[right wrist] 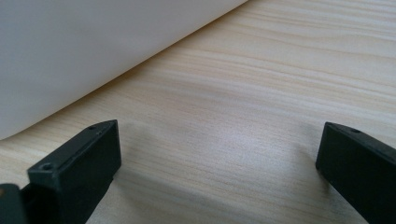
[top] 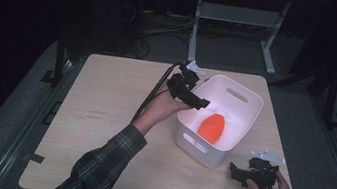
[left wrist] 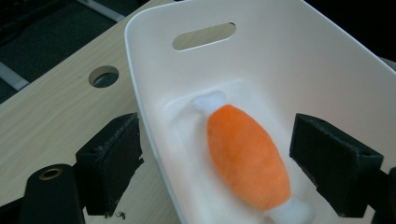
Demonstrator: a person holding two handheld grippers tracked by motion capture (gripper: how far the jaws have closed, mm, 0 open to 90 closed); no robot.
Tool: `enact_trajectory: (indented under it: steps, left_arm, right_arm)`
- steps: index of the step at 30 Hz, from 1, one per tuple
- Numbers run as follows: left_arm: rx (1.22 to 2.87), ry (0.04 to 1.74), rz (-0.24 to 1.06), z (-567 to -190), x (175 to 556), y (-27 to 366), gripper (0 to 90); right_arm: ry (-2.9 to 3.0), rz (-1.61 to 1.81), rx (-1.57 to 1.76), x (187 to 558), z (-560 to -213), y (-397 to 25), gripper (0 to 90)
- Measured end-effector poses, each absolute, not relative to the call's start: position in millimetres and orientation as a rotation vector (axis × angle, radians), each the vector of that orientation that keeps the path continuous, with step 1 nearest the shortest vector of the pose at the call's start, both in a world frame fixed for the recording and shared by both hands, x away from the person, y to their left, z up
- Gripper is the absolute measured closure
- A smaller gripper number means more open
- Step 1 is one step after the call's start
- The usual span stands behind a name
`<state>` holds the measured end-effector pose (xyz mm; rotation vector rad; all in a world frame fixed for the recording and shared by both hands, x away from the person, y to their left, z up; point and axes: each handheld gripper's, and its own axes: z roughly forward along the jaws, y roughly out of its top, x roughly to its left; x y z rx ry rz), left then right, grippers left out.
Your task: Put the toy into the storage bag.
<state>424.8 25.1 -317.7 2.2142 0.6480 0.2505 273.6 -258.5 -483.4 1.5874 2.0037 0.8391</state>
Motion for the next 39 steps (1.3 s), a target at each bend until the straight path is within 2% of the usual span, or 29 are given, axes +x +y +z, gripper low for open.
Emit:
enact_trajectory:
  steps: [39]
  left_arm:
    - [2.170,0.714,0.288,-335.4,396.7,118.6,16.3]
  right_arm:
    - [2.003,0.838,1.587,273.7,-483.5,-258.5,0.0]
